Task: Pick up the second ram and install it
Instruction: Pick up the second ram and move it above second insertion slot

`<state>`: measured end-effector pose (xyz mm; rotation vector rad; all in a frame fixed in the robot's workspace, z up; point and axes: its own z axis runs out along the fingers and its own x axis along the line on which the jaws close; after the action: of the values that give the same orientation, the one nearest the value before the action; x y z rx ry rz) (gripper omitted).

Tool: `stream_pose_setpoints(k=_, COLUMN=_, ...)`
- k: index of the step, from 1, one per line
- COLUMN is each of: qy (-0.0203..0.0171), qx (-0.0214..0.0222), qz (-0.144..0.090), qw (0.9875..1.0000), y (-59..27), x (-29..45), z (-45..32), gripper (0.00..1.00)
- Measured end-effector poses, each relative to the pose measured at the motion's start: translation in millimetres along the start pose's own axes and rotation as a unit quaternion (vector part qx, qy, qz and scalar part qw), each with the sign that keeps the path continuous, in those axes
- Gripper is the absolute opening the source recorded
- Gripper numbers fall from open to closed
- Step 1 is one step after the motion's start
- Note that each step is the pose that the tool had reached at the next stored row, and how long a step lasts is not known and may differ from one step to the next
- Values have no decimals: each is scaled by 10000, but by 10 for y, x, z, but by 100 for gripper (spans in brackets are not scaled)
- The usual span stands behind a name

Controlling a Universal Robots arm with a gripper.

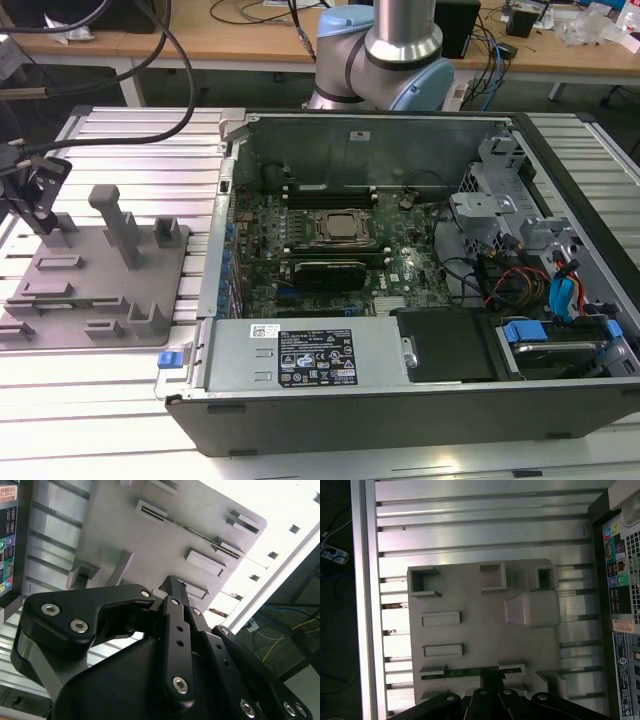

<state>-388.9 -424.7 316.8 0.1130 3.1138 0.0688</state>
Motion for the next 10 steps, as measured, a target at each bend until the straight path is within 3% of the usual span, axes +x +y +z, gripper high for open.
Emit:
stream_pose_setpoints(k=6, qy=14, qx=-8, qz=-310, qw=9995, y=0, x=0, z=0, gripper=8)
stream_pose_setpoints(k=10, qy=32, qx=-17, qz=-704, qw=9975, y=0, x=0, z=1, gripper=8)
